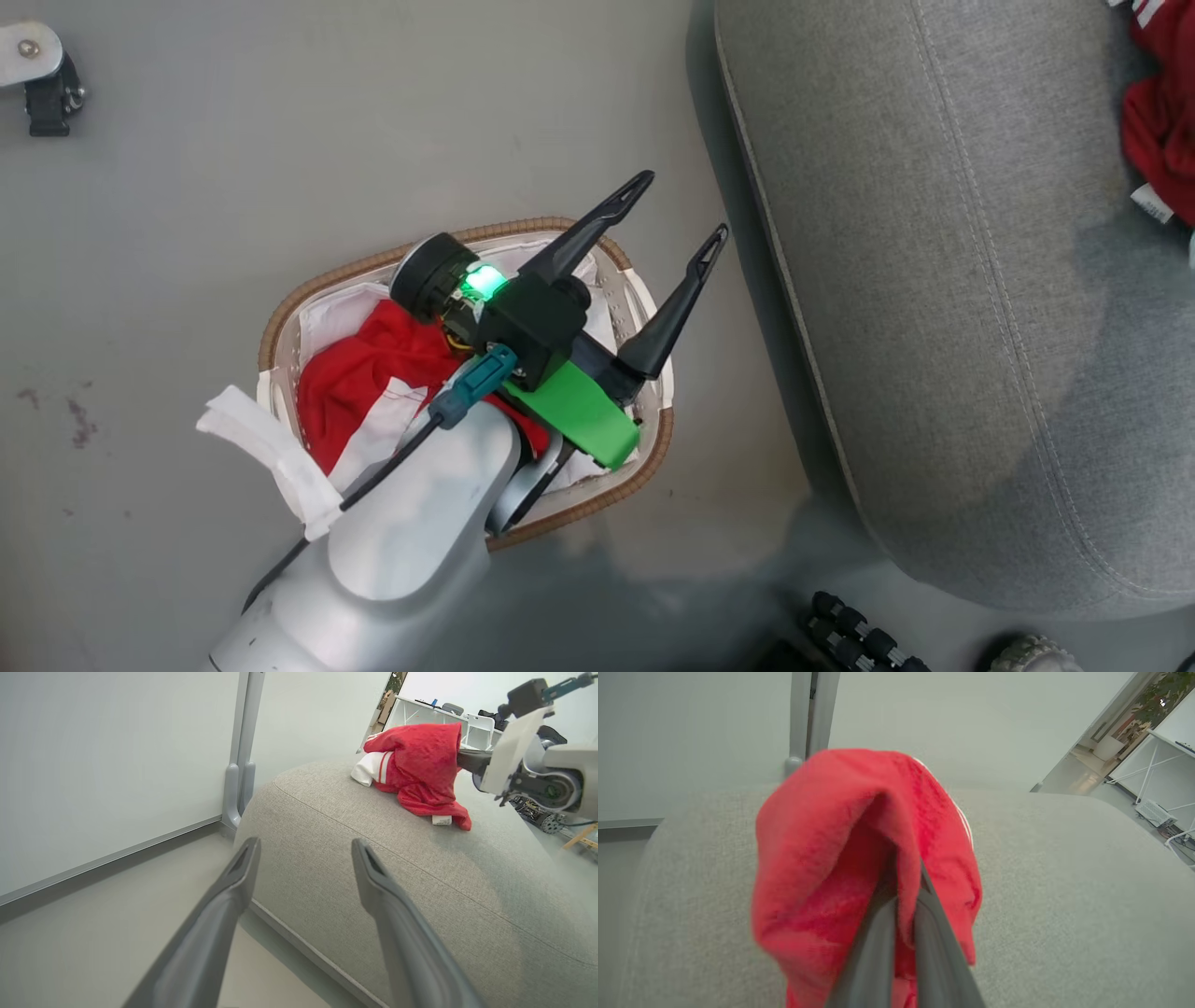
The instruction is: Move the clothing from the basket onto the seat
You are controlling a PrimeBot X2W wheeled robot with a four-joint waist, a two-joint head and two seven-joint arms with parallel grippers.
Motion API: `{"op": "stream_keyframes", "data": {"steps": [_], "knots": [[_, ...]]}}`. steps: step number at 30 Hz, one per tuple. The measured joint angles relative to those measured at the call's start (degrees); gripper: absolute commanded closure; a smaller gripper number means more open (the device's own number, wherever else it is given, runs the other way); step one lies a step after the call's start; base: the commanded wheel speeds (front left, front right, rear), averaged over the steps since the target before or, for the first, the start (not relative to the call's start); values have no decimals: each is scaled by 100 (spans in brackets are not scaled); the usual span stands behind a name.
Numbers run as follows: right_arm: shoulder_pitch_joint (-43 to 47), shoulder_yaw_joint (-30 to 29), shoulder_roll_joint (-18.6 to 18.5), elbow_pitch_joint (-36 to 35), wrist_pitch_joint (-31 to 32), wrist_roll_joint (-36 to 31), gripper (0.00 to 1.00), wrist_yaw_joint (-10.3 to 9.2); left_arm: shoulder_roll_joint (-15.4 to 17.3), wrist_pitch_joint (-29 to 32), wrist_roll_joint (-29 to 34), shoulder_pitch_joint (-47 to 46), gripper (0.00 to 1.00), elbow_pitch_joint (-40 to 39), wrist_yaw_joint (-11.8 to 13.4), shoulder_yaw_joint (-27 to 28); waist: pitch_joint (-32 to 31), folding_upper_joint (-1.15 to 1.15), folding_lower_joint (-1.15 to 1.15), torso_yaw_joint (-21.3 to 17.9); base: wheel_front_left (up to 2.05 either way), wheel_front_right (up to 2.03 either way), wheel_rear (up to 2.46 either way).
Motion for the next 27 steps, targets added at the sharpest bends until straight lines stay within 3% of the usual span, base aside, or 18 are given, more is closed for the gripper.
{"op": "stream_keyframes", "data": {"steps": [1, 3, 4, 15, 27], "knots": [[157, -111, 71, -23, 0, 5, 100, 0, -2, 0, -7, 24, 0, 5, 0, 27, -22, 0, 0, 1, 0, 0, 0], [404, -268, 177, -144, 0, 9, 44, 0, -4, 0, -44, 88, 0, 37, 0, 48, -77, 0, 0, -7, 0, 0, 0], [552, -335, 258, -201, -1, 19, 0, 0, -3, 0, -44, 130, 0, 67, 0, 78, -120, 0, 0, -17, 0, 0, 0], [1707, -630, 764, -757, 0, 87, 0, 0, -98, 0, -57, 665, 0, 244, 0, 653, -791, 0, -1, -102, 0, 0, 0], [2314, 209, 1118, -1700, 0, 405, 0, 0, -292, 0, 338, 1540, 0, 153, 7, 1871, -1596, 0, -2, 192, 0, 0, 0]]}}
